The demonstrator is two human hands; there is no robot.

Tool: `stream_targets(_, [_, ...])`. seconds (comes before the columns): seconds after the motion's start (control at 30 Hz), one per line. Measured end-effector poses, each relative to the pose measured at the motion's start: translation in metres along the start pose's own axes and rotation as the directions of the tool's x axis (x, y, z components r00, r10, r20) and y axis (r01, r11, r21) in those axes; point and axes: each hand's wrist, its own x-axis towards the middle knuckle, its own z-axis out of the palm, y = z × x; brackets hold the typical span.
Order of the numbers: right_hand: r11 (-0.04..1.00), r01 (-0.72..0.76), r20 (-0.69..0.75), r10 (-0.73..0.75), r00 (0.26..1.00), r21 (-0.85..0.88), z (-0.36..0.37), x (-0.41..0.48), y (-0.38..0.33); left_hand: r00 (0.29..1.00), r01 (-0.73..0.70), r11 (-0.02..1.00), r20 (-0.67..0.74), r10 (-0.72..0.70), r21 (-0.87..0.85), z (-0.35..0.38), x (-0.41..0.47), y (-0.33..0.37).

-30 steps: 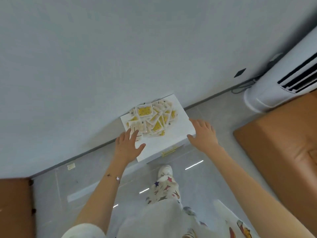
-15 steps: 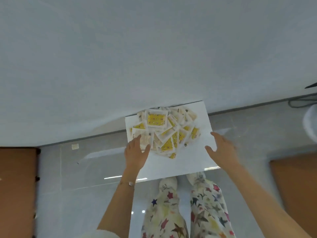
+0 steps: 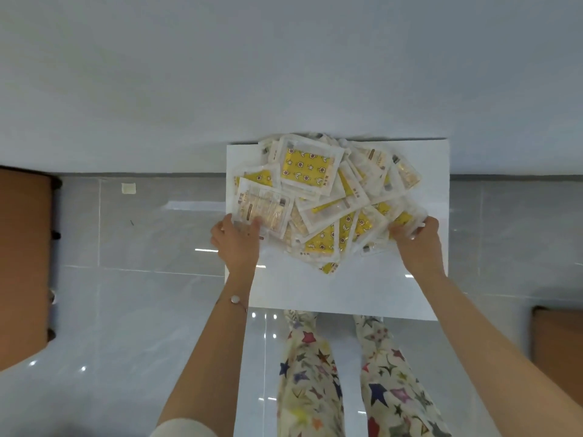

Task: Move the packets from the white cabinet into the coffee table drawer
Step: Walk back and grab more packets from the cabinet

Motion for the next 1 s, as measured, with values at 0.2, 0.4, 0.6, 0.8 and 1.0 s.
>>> stream_targets(0.2, [0.982,-0.083,0.006,0.084,0.996,0.170,0.005,-0.005,0.003,0.996,0.084,0.993,-0.025,-0.086,-0.087,0.000,-0.002,0.002])
stream_targets(0.4, [0.907,-0.175,0.028,0.179,0.984,0.383,-0.014,-0.010,0.007,0.990,0.122,0.933,0.102,-0.093,-0.338,-0.022,-0.008,0.003])
stream_targets(0.6, [0.839,-0.135,-0.047,0.188,0.981,0.528,-0.043,-0.032,0.014,0.994,0.088,0.893,0.098,-0.050,-0.442,-0.048,-0.024,-0.010])
stream_targets(0.8, [0.851,-0.007,-0.060,0.046,0.997,0.525,-0.083,-0.082,-0.023,0.989,0.077,0.748,0.146,0.027,-0.660,-0.097,-0.071,0.002])
stream_targets(1.0, [0.901,0.118,0.133,-0.189,0.973,0.417,-0.097,-0.157,-0.113,0.974,0.029,0.656,0.169,0.152,-0.754,-0.173,-0.139,0.045])
